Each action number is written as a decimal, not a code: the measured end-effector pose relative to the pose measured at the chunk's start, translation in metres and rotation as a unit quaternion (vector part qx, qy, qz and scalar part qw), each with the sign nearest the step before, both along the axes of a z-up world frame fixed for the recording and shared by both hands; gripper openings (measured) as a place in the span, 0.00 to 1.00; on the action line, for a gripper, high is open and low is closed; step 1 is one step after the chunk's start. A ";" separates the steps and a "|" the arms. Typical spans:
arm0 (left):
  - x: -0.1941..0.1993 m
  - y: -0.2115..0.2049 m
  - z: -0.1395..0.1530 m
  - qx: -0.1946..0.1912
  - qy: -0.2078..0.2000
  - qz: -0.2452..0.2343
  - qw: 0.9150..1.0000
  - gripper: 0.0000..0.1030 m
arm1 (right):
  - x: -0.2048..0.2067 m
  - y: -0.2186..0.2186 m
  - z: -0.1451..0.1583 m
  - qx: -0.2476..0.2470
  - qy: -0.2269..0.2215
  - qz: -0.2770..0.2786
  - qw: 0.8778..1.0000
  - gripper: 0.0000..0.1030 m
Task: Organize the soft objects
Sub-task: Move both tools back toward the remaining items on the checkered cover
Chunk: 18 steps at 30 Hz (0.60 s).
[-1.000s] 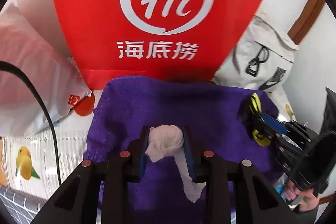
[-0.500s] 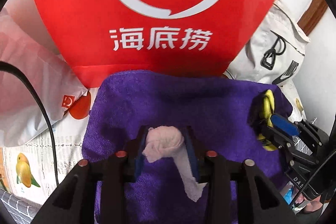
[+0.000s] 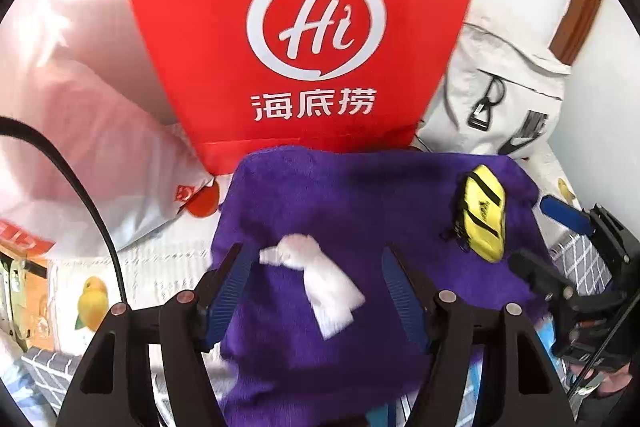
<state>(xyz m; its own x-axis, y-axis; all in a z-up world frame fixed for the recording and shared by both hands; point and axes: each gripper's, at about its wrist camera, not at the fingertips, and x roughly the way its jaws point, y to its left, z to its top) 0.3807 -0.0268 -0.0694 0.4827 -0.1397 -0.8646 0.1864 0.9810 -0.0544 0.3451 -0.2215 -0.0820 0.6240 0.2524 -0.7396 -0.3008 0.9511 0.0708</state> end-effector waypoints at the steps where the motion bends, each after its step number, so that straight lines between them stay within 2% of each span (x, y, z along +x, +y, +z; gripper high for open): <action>1: -0.007 0.002 0.003 0.000 -0.003 -0.001 1.000 0.65 | -0.007 -0.001 0.007 0.006 -0.004 -0.003 1.000 0.74; 9: -0.071 0.015 0.016 0.001 -0.013 -0.002 1.000 0.65 | -0.065 -0.011 0.036 0.017 -0.021 -0.028 0.999 0.74; 18: -0.150 0.021 0.020 0.006 -0.023 -0.016 1.000 0.66 | -0.140 -0.012 0.036 0.020 -0.022 -0.037 0.999 0.74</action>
